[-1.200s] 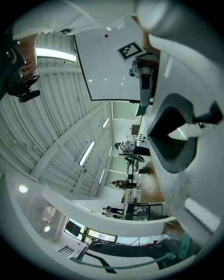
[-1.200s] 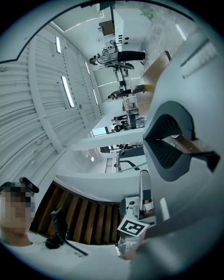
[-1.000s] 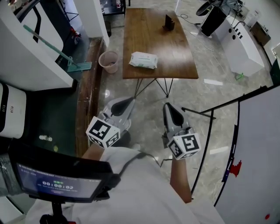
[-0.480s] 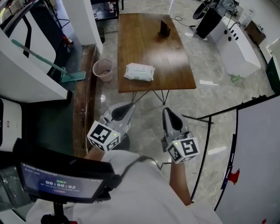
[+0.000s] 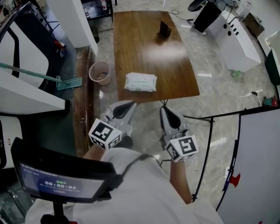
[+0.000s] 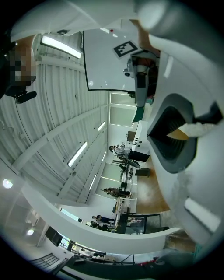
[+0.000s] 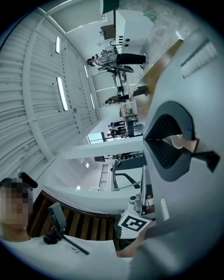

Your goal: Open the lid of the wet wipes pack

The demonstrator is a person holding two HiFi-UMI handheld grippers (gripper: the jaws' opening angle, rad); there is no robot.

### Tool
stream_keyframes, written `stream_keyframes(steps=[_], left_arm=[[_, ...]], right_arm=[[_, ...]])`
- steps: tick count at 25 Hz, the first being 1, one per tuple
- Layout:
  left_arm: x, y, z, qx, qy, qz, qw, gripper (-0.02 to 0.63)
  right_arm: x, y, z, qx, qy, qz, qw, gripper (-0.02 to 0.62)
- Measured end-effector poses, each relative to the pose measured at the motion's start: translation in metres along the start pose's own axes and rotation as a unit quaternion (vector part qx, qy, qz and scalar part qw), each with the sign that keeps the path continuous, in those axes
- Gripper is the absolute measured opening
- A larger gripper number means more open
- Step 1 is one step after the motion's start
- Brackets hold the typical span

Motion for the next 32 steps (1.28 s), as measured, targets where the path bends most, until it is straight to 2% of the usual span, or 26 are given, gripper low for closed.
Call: stream_keyframes(steps=[5,12,19,25,28,32], left_arm=[[0.021,0.047,0.000,-0.009,0.012,-0.045,0.9989,0.008],[0.042,0.115,-0.008,-0.039,0.016,-0.066,0.9969,0.008],[0.054,0.147,-0.011,-0.034,0.029,-0.050,0.9977,0.008],[0.056,0.148,-0.015,-0.027,0.036,-0.038,0.9983,0.008],[0.057,0.147,-0.015,-0.023,0.036,-0.025,0.9988,0.008],[0.061,0.153,-0.026,0.000,0.053,-0.004,0.9986,0.008]], right_arm=[[0.051,-0.006,0.001,-0.015,0.016,-0.006,1.000,0.009],[0.116,-0.010,-0.003,-0.029,0.034,-0.016,0.999,0.009],[0.149,-0.019,-0.006,-0.039,0.048,-0.007,0.998,0.009],[0.155,-0.031,-0.015,-0.094,0.062,0.008,0.994,0.009],[0.161,-0.037,-0.019,-0.106,0.072,0.022,0.992,0.009],[0.176,-0.047,-0.033,-0.123,0.097,0.043,0.987,0.009]])
Point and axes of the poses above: the fingertips, and each gripper's own axes: x forward along the fingers, y to its left, z out of its top, the point moved 9 cm from there along -x, backward along the fingers, and after that the axes turned 1 degree about -y, right-handed, at the moved point
